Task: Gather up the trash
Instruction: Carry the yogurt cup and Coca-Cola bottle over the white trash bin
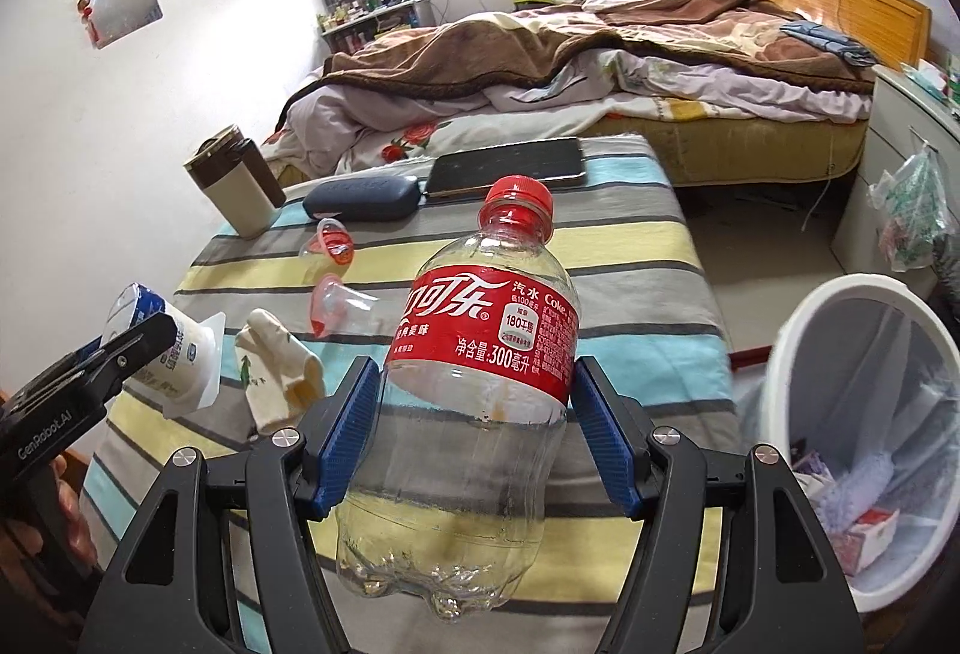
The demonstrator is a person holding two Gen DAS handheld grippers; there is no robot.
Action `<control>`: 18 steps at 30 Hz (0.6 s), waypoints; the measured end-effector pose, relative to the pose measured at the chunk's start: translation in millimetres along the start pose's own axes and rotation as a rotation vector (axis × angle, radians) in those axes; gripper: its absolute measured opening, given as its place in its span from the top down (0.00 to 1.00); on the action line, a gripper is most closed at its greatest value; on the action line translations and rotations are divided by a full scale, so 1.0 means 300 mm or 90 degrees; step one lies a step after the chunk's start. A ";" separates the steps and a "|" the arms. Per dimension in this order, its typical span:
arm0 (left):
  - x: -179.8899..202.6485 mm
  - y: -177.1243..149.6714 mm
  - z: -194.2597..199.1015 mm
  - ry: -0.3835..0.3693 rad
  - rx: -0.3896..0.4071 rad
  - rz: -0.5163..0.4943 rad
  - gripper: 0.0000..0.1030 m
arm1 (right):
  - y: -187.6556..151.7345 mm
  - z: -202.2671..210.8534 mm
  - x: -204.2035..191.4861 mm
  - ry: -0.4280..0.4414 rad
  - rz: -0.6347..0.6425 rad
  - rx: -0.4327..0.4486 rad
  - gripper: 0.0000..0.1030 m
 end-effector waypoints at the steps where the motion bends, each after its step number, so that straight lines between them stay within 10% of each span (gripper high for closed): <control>1: 0.018 -0.003 0.003 -0.005 0.000 -0.003 0.48 | -0.002 0.007 0.011 -0.003 -0.002 0.002 0.35; 18: 0.412 -0.023 0.002 -0.097 0.000 -0.094 0.48 | -0.023 0.152 0.259 -0.064 -0.061 0.041 0.35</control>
Point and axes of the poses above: each gripper's, at about its wrist camera, not at the fingertips, and z roughly against the way its jaws point, x to its right, y to its top, the point moved 4 cm from there along -z, roughly the way its jaws point, and after that the axes turned 2 degrees about -y, right-handed, at the moved point
